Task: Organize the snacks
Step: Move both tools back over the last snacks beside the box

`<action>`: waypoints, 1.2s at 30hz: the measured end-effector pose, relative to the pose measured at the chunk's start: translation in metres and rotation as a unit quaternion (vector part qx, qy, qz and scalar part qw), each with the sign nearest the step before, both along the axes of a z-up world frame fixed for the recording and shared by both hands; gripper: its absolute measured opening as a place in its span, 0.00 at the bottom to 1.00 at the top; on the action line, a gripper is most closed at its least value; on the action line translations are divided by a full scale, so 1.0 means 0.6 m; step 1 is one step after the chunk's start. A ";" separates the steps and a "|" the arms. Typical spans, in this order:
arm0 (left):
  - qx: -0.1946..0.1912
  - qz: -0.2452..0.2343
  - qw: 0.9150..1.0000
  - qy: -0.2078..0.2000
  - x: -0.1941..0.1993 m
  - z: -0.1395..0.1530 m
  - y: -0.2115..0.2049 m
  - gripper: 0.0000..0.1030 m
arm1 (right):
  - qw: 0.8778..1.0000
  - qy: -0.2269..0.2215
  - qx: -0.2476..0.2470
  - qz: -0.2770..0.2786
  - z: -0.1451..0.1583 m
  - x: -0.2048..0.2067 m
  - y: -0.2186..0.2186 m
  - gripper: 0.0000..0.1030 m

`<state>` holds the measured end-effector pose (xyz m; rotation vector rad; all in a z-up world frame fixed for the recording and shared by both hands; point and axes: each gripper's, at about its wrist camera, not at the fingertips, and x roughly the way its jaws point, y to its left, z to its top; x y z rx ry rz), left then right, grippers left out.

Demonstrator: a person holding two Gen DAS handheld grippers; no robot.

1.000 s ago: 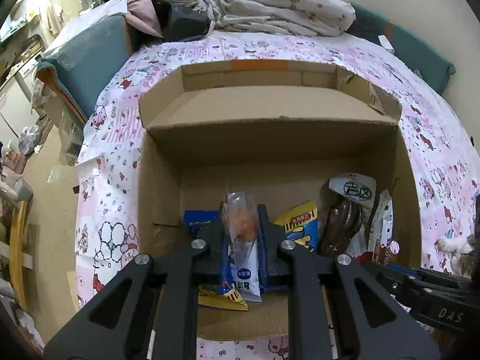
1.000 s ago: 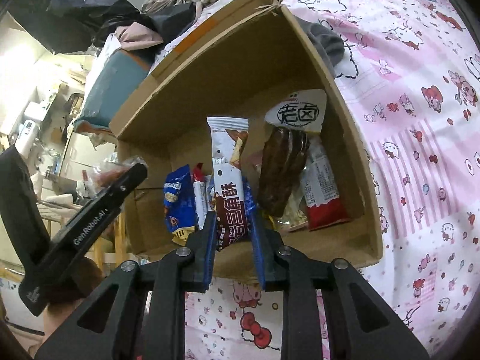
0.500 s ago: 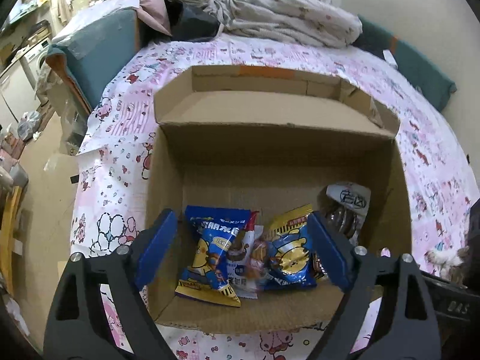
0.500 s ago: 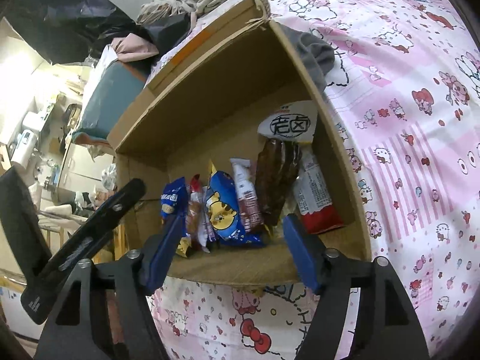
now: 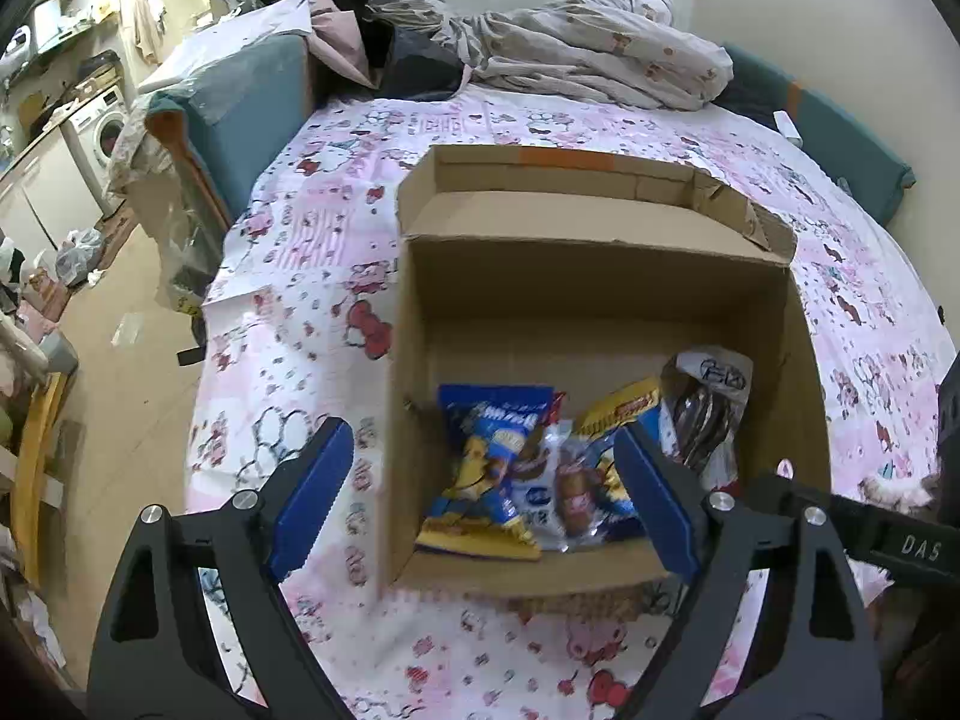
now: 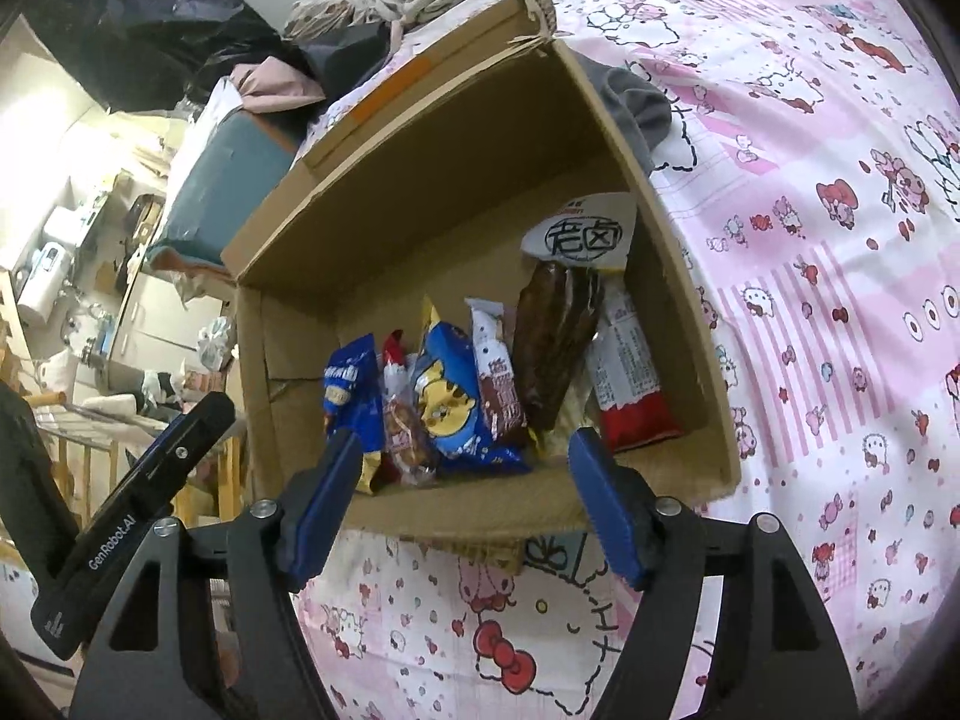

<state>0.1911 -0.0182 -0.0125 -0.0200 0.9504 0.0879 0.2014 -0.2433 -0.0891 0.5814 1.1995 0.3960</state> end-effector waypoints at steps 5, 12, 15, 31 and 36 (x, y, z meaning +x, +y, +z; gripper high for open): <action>-0.002 -0.003 1.000 0.010 -0.034 0.002 0.023 0.84 | 1.000 -0.012 -0.013 0.001 0.012 -0.026 -0.002 0.72; 0.006 -0.008 1.000 0.015 -0.084 -0.001 0.044 0.84 | 1.000 -0.011 -0.018 -0.004 0.019 -0.061 -0.012 0.72; -0.005 0.002 1.000 0.026 -0.097 -0.006 0.052 0.84 | 0.999 -0.002 -0.032 -0.001 0.009 -0.072 -0.010 0.72; -0.034 0.090 0.993 0.070 -0.113 -0.052 0.124 0.84 | 0.997 0.030 -0.063 0.036 -0.047 -0.067 0.047 0.77; -0.057 0.134 0.986 0.083 -0.109 -0.063 0.153 0.84 | 0.995 0.014 -0.089 0.049 -0.055 -0.050 0.069 0.79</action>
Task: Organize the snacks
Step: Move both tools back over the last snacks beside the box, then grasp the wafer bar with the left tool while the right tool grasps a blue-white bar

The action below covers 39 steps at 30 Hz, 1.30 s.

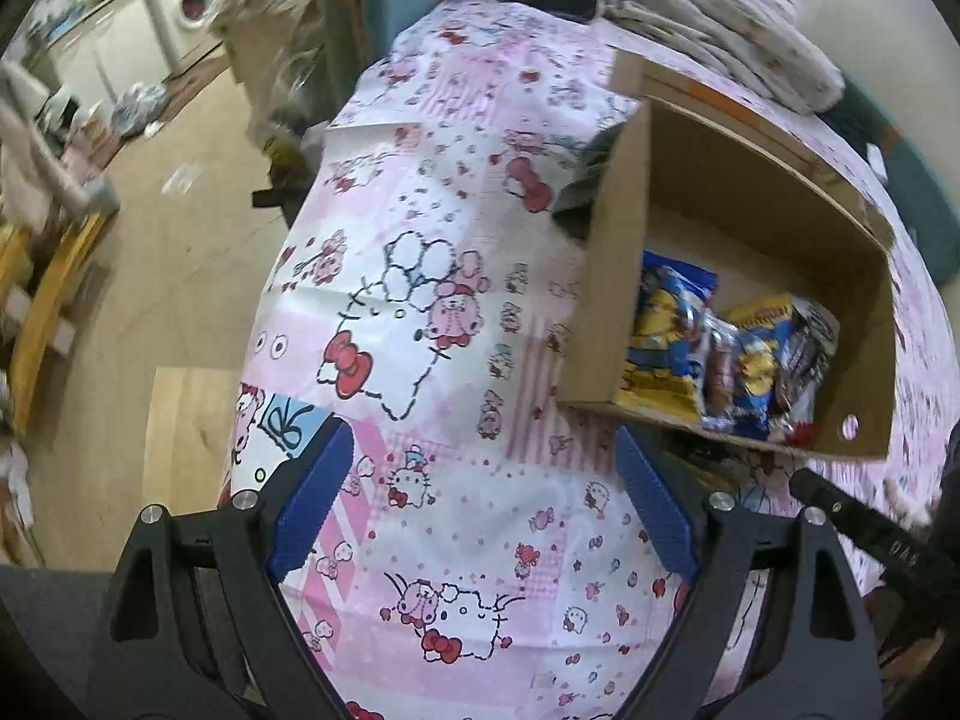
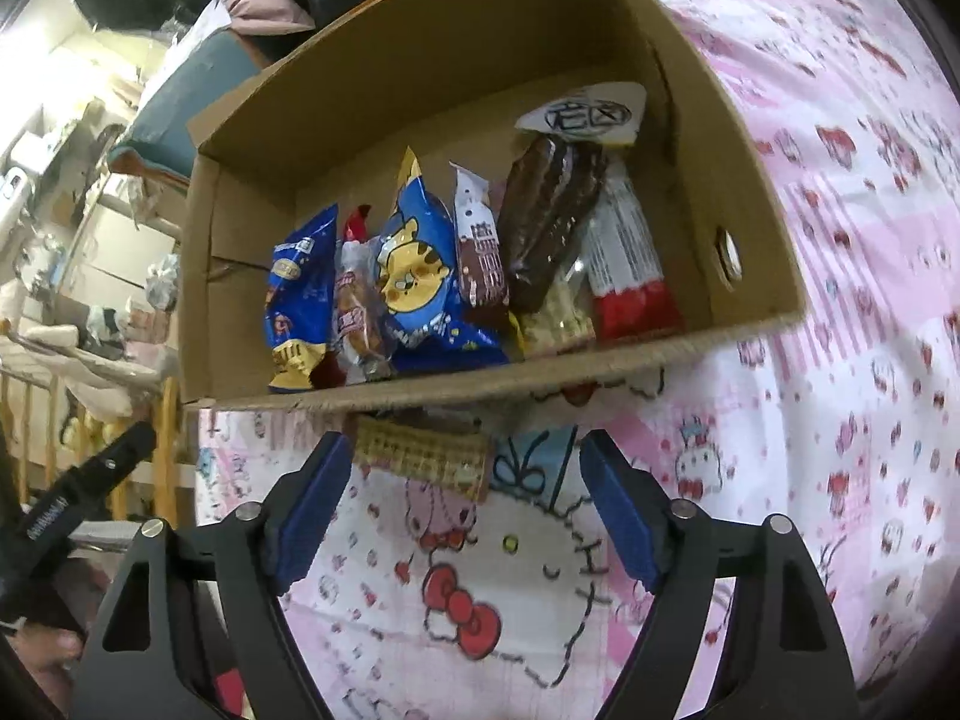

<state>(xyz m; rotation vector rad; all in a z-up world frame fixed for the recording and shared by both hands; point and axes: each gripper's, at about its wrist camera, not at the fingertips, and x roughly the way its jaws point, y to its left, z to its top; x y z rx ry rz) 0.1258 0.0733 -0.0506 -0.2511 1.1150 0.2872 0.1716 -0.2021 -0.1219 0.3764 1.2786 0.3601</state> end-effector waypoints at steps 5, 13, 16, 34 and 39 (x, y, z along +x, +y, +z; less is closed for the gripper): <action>0.017 0.001 1.000 -0.018 0.008 0.009 -0.005 0.84 | 0.999 -0.006 -0.020 0.038 -0.013 0.015 0.044 0.79; 0.014 -0.034 0.999 -0.011 0.019 0.006 -0.028 0.84 | 0.995 -0.002 -0.070 0.077 -0.068 0.045 0.108 0.76; 0.004 -0.028 1.000 -0.014 0.019 0.006 -0.025 0.84 | 0.991 -0.007 -0.064 0.118 -0.068 0.038 0.124 0.32; -0.045 -0.002 0.999 0.023 -0.010 -0.023 -0.028 0.84 | 0.993 0.022 -0.022 0.112 -0.024 -0.077 0.084 0.18; -0.082 0.010 0.994 0.070 -0.040 -0.075 -0.076 0.79 | 0.998 -0.014 -0.004 0.061 0.030 -0.085 0.030 0.18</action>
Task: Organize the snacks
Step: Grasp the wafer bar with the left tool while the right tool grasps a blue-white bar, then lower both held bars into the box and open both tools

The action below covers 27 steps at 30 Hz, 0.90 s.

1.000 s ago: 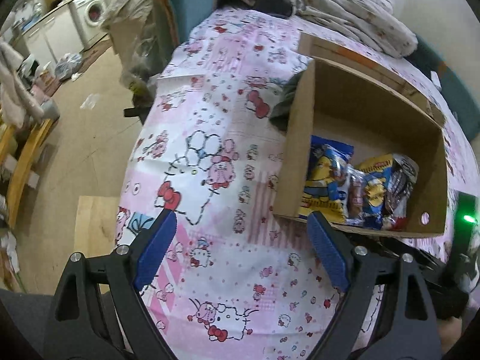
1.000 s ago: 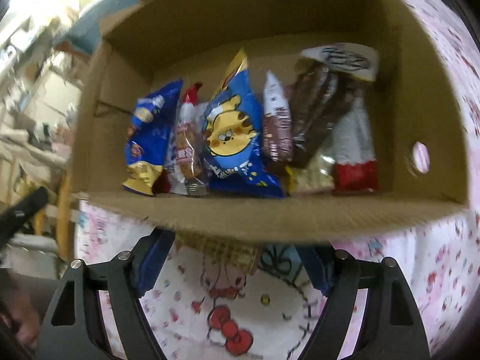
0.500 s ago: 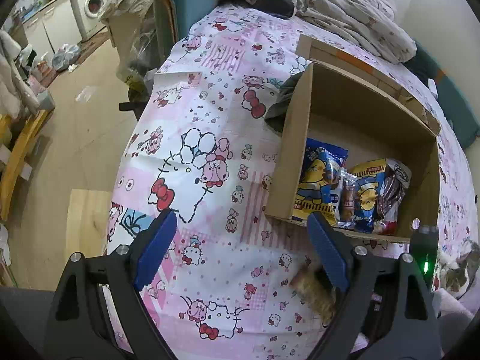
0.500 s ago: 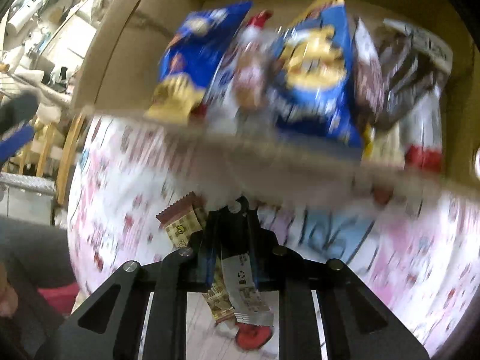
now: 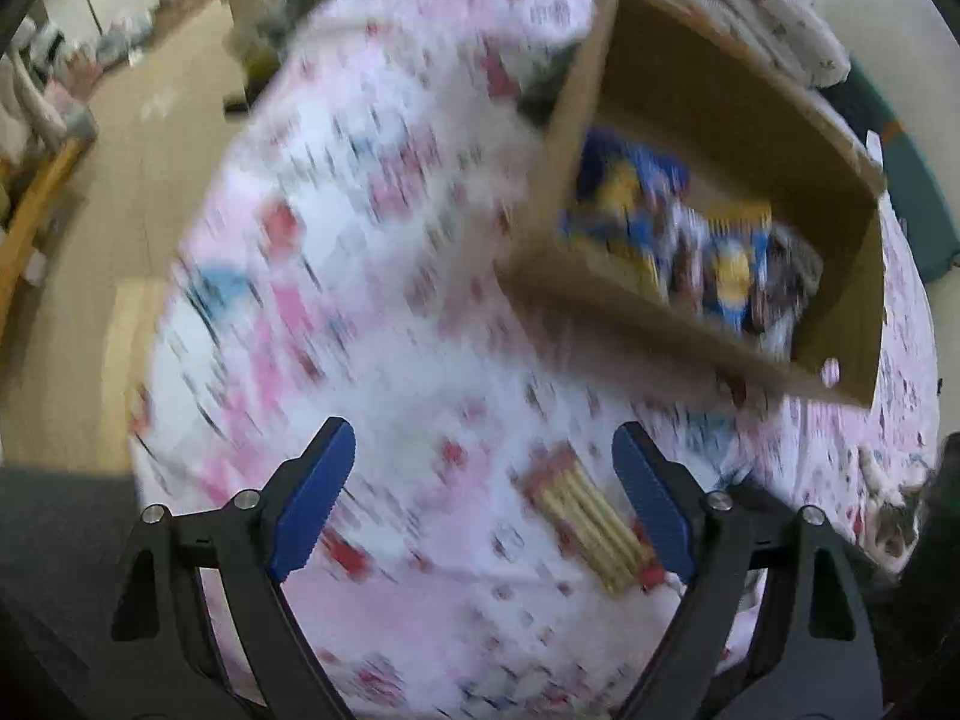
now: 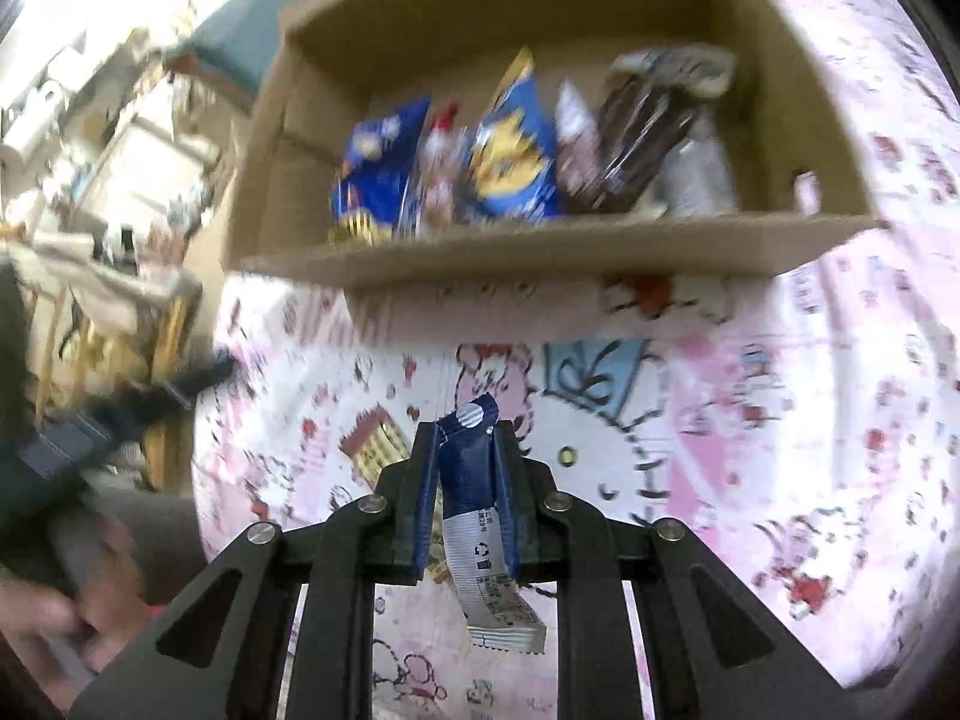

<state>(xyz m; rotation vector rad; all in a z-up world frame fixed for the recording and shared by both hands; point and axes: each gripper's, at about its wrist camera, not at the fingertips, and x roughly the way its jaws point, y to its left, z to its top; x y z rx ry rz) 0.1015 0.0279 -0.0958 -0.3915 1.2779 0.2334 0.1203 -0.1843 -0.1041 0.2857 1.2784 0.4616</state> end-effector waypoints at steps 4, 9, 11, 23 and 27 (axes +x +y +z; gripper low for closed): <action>-0.029 -0.010 0.999 0.039 -0.014 -0.041 -0.055 0.59 | 0.999 -0.007 0.017 -0.036 0.023 -0.007 -0.043 0.18; -0.004 -0.016 0.999 0.049 -0.016 -0.065 -0.106 0.58 | 0.997 -0.011 0.019 -0.073 0.031 -0.012 -0.071 0.18; 0.008 -0.017 0.998 0.061 -0.012 -0.081 -0.116 0.58 | 0.996 -0.009 0.026 -0.082 0.037 -0.013 -0.081 0.18; 0.058 -0.061 0.996 0.021 -0.018 -0.016 -0.098 0.22 | 0.995 -0.027 0.054 -0.074 0.065 -0.014 -0.073 0.18; 0.065 -0.070 0.995 -0.023 -0.013 0.053 -0.073 0.22 | 0.995 -0.034 0.069 -0.067 0.074 -0.012 -0.070 0.18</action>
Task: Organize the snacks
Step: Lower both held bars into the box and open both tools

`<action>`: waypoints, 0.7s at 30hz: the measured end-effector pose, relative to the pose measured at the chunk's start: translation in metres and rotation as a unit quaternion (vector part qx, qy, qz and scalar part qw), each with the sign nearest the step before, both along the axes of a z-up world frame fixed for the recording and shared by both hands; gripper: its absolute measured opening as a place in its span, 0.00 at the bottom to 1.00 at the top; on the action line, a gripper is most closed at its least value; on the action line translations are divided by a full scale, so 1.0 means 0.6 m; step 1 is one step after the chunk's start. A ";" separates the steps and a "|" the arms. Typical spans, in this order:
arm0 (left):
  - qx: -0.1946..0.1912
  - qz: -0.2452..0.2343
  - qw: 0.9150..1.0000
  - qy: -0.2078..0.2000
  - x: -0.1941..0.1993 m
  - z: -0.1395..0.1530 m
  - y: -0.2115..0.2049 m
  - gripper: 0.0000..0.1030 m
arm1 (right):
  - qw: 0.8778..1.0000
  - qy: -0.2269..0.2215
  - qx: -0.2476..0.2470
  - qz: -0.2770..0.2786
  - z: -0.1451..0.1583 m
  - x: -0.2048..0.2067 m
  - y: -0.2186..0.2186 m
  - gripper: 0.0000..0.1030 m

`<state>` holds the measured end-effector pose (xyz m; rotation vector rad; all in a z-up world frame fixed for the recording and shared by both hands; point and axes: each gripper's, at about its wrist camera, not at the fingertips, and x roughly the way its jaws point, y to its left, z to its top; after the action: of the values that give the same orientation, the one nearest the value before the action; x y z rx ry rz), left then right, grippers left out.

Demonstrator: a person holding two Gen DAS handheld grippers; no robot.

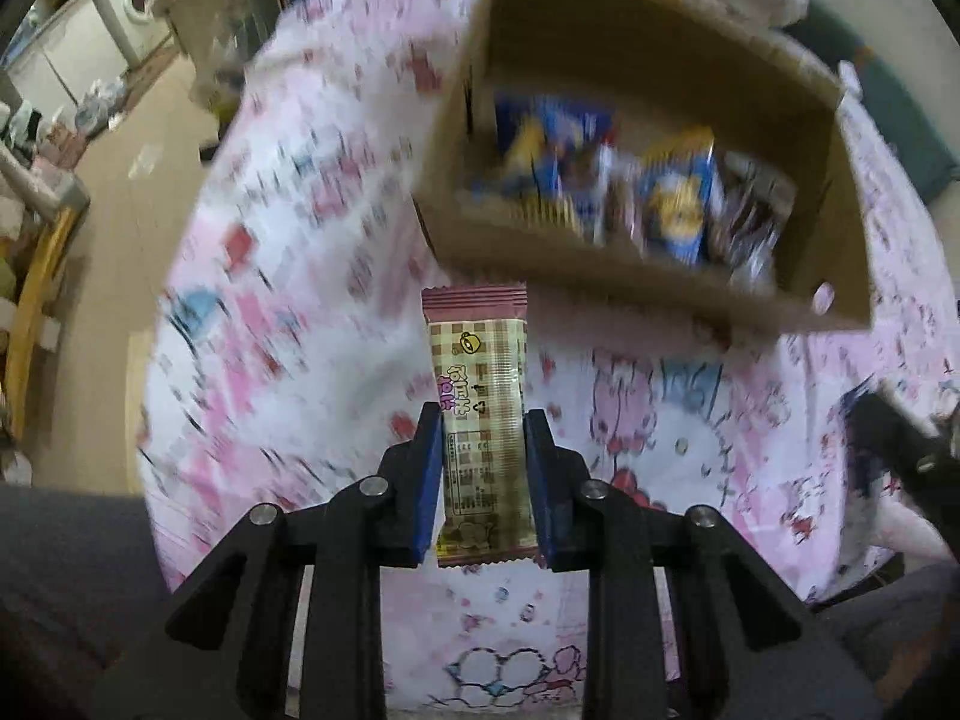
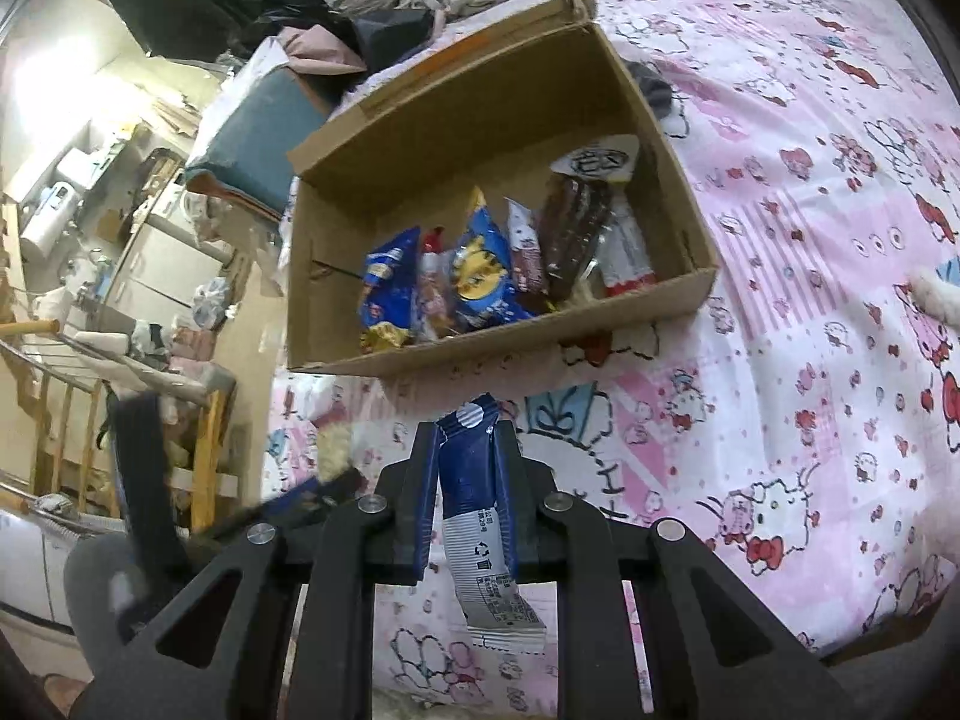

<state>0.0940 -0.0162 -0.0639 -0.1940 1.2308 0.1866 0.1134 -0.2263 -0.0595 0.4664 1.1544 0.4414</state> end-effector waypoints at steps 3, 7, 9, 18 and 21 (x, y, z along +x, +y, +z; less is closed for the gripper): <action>-0.023 -0.002 1.000 -0.018 0.002 0.039 0.027 0.22 | 1.000 -0.007 0.005 -0.004 0.004 0.001 -0.005 0.18; -0.007 -0.018 0.998 -0.056 0.008 0.086 0.043 0.22 | 1.000 -0.008 0.024 -0.013 0.010 0.011 -0.012 0.18; -0.001 -0.026 0.997 -0.073 0.022 0.104 0.047 0.22 | 0.999 -0.016 0.027 -0.015 0.018 0.016 -0.015 0.18; 0.017 -0.058 0.991 -0.118 0.089 0.139 0.029 0.22 | 0.998 -0.030 0.040 -0.034 0.035 0.069 -0.029 0.18; 0.021 -0.064 0.990 -0.127 0.116 0.143 0.022 0.22 | 0.998 -0.034 0.040 -0.036 0.037 0.092 -0.030 0.18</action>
<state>0.1636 -0.0029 0.0218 -0.0974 0.9820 0.0739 0.1686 -0.2444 -0.0371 0.5564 1.0537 0.4394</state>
